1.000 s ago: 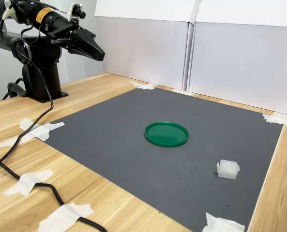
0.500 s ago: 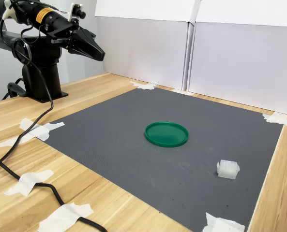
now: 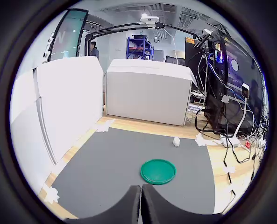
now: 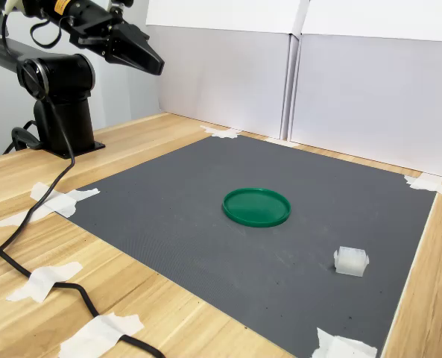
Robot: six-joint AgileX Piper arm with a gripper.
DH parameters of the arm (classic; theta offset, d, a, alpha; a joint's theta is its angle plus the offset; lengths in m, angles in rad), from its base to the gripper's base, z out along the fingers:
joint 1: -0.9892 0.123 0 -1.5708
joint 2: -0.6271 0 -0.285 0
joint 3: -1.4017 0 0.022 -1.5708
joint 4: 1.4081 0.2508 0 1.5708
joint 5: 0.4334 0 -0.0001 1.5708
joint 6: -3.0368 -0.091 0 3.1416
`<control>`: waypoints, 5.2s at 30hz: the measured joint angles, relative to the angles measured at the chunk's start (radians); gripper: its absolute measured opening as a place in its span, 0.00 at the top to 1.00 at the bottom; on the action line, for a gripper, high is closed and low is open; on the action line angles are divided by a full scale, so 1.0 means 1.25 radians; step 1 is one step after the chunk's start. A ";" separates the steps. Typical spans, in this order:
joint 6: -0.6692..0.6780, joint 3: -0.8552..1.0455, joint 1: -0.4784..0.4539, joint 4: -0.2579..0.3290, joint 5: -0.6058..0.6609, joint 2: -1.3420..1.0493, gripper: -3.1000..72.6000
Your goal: Grasp a white terminal and put it on the green lid.
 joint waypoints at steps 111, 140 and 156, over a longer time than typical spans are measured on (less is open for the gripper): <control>0.098 -1.272 -0.072 -0.240 0.411 1.560 0.12; 0.131 -1.272 -0.072 -0.216 0.381 1.595 0.56; 0.125 -1.272 -0.072 -0.226 0.461 1.561 0.85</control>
